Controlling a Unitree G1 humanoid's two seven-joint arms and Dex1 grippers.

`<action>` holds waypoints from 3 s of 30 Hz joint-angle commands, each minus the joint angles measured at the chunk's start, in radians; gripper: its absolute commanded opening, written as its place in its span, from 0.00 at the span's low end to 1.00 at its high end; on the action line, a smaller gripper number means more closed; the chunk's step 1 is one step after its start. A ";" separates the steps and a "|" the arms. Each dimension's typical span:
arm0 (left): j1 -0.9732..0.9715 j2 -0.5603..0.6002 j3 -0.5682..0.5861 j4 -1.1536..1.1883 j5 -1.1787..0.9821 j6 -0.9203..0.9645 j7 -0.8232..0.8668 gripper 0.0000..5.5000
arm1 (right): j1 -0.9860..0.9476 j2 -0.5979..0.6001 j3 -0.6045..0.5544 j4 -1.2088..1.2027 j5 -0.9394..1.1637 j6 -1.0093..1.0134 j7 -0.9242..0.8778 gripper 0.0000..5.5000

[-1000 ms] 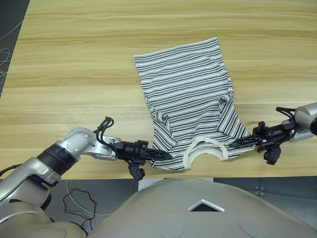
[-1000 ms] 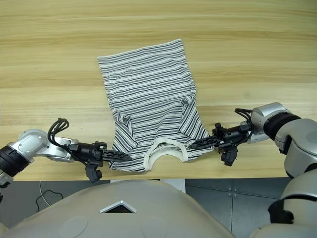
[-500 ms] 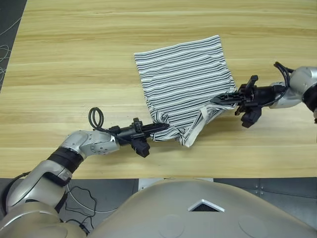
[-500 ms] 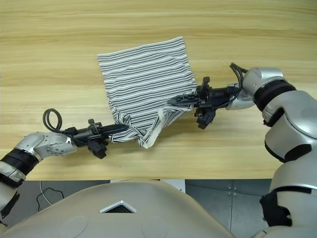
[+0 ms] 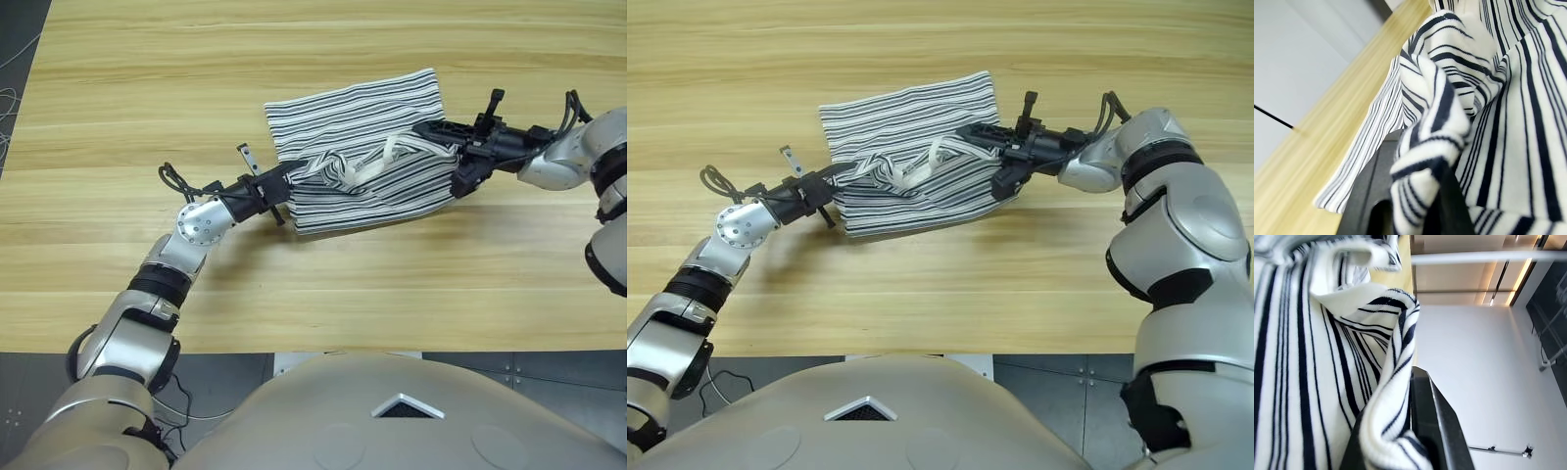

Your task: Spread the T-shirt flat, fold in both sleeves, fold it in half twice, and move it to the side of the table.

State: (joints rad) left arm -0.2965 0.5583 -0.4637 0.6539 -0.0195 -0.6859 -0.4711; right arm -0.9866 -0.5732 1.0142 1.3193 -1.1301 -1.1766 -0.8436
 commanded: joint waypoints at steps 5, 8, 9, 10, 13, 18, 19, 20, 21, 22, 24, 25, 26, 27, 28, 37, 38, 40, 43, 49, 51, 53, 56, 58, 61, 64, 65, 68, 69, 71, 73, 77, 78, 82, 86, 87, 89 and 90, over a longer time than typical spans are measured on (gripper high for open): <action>-0.107 -0.081 0.107 0.150 0.031 0.052 -0.061 0.02 | 0.053 0.075 -0.236 0.037 0.269 0.177 0.467 0.02; -0.155 -0.117 0.144 0.219 0.038 0.057 -0.059 0.02 | 0.065 0.101 -0.272 0.030 0.299 0.256 0.553 0.02; -0.170 -0.127 0.152 0.245 0.045 0.061 -0.056 0.02 | 0.068 0.110 -0.281 0.031 0.304 0.287 0.575 0.02; -0.184 -0.136 0.158 0.272 0.055 0.063 -0.051 0.02 | 0.070 0.117 -0.286 0.030 0.304 0.313 0.586 0.02; -0.225 -0.160 0.176 0.354 0.088 0.061 -0.017 0.02 | 0.074 0.139 -0.306 0.025 0.313 0.357 0.602 0.02; -0.308 -0.217 0.218 0.466 0.117 0.079 0.055 0.02 | 0.068 0.180 -0.323 0.029 0.308 0.450 0.615 0.02; -0.323 -0.226 0.225 0.484 0.120 0.084 0.063 0.02 | 0.066 0.189 -0.331 0.030 0.312 0.469 0.616 0.02; -0.335 -0.232 0.229 0.499 0.127 0.087 0.071 0.02 | 0.063 0.196 -0.331 0.030 0.309 0.485 0.615 0.02; -0.345 -0.235 0.230 0.514 0.137 0.089 0.079 0.02 | 0.061 0.203 -0.335 0.031 0.311 0.499 0.616 0.02; -0.356 -0.237 0.231 0.526 0.148 0.091 0.087 0.02 | 0.057 0.211 -0.336 0.032 0.312 0.515 0.620 0.02; -0.377 -0.239 0.237 0.544 0.161 0.094 0.098 0.02 | 0.053 0.218 -0.331 0.035 0.304 0.536 0.620 0.02; -0.386 -0.240 0.237 0.551 0.171 0.096 0.103 0.02 | 0.054 0.221 -0.329 0.037 0.302 0.548 0.626 0.02; -0.393 -0.241 0.238 0.559 0.177 0.099 0.109 0.02 | 0.056 0.223 -0.333 0.039 0.306 0.557 0.633 0.02; -0.397 -0.241 0.238 0.565 0.183 0.101 0.113 0.02 | 0.058 0.226 -0.338 0.040 0.311 0.563 0.640 0.02; -0.401 -0.242 0.239 0.572 0.189 0.103 0.118 0.02 | 0.058 0.228 -0.343 0.041 0.316 0.571 0.645 0.02; -0.420 -0.259 0.250 0.602 0.230 0.132 0.169 0.24 | 0.046 0.260 -0.411 0.042 0.375 0.613 0.735 0.30; -0.421 -0.259 0.252 0.603 0.233 0.134 0.170 0.26 | 0.044 0.262 -0.413 0.042 0.375 0.618 0.739 0.33; -0.422 -0.261 0.255 0.606 0.235 0.136 0.169 0.31 | 0.038 0.263 -0.411 0.040 0.369 0.622 0.726 0.38; -0.422 -0.264 0.264 0.608 0.230 0.136 0.170 0.40 | 0.034 0.265 -0.421 0.039 0.378 0.627 0.717 0.48; -0.440 -0.262 0.318 0.611 0.212 0.161 0.235 0.49 | 0.029 0.280 -0.526 0.036 0.479 0.638 0.746 0.68; -0.445 -0.263 0.347 0.612 0.196 0.171 0.253 0.49 | 0.026 0.292 -0.627 0.033 0.587 0.643 0.806 0.75; -0.453 -0.260 0.386 0.613 0.172 0.190 0.276 0.49 | 0.017 0.309 -0.749 0.027 0.718 0.665 0.893 0.81; -0.478 -0.237 0.459 0.609 0.123 0.218 0.339 0.49 | -0.017 0.330 -1.030 0.010 1.034 0.801 1.132 0.81; -0.488 -0.234 0.495 0.590 0.091 0.209 0.334 0.49 | -0.029 0.327 -1.163 -0.010 1.186 0.887 1.249 0.81; -0.462 -0.275 0.507 0.500 0.038 0.159 0.209 0.49 | -0.020 0.296 -1.303 -0.055 1.353 1.000 1.385 0.81; -0.340 -0.337 0.443 0.314 0.000 0.160 0.019 0.49 | 0.025 0.268 -1.344 -0.116 1.404 1.041 1.440 0.81; -0.287 -0.351 0.410 0.249 0.003 0.169 -0.029 0.49 | 0.044 0.264 -1.346 -0.135 1.410 1.045 1.454 0.81; -0.173 -0.368 0.341 0.120 0.014 0.217 -0.115 0.49 | 0.095 0.259 -1.343 -0.179 1.413 1.056 1.471 0.81; -0.148 -0.368 0.325 0.097 0.022 0.233 -0.131 0.49 | 0.109 0.259 -1.343 -0.191 1.415 1.060 1.473 0.81; -0.111 -0.358 0.298 0.084 0.051 0.229 -0.137 0.49 | 0.135 0.259 -1.342 -0.214 1.417 1.064 1.478 0.81; -0.086 -0.343 0.283 0.081 0.076 0.234 -0.137 0.49 | 0.158 0.263 -1.339 -0.235 1.418 1.067 1.484 0.81; -0.035 -0.303 0.244 0.065 0.111 0.237 -0.182 0.49 | 0.206 0.271 -1.336 -0.284 1.422 1.076 1.494 0.81; -0.023 -0.291 0.236 0.061 0.114 0.238 -0.198 0.49 | 0.213 0.273 -1.335 -0.294 1.423 1.079 1.494 0.81; 0.021 -0.202 0.202 0.101 0.143 0.270 -0.293 0.49 | 0.238 0.291 -1.330 -0.360 1.434 1.099 1.498 0.81; 0.030 -0.114 0.191 0.161 0.144 0.316 -0.384 0.49 | 0.265 0.316 -1.306 -0.457 1.446 1.128 1.516 0.81; 0.036 -0.087 0.185 0.165 0.141 0.326 -0.430 0.49 | 0.272 0.320 -1.300 -0.475 1.445 1.133 1.518 0.81; 0.041 -0.022 0.163 0.178 0.151 0.321 -0.507 0.49 | 0.283 0.324 -1.289 -0.498 1.446 1.143 1.519 0.81; 0.053 0.029 0.143 0.176 0.164 0.299 -0.559 0.49 | 0.287 0.326 -1.283 -0.507 1.444 1.146 1.522 0.81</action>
State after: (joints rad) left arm -0.3426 0.4805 -0.2447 0.7458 0.0433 -0.4412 -0.9274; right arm -0.7105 -0.2498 -0.2826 0.8384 0.3097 -0.0490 0.6718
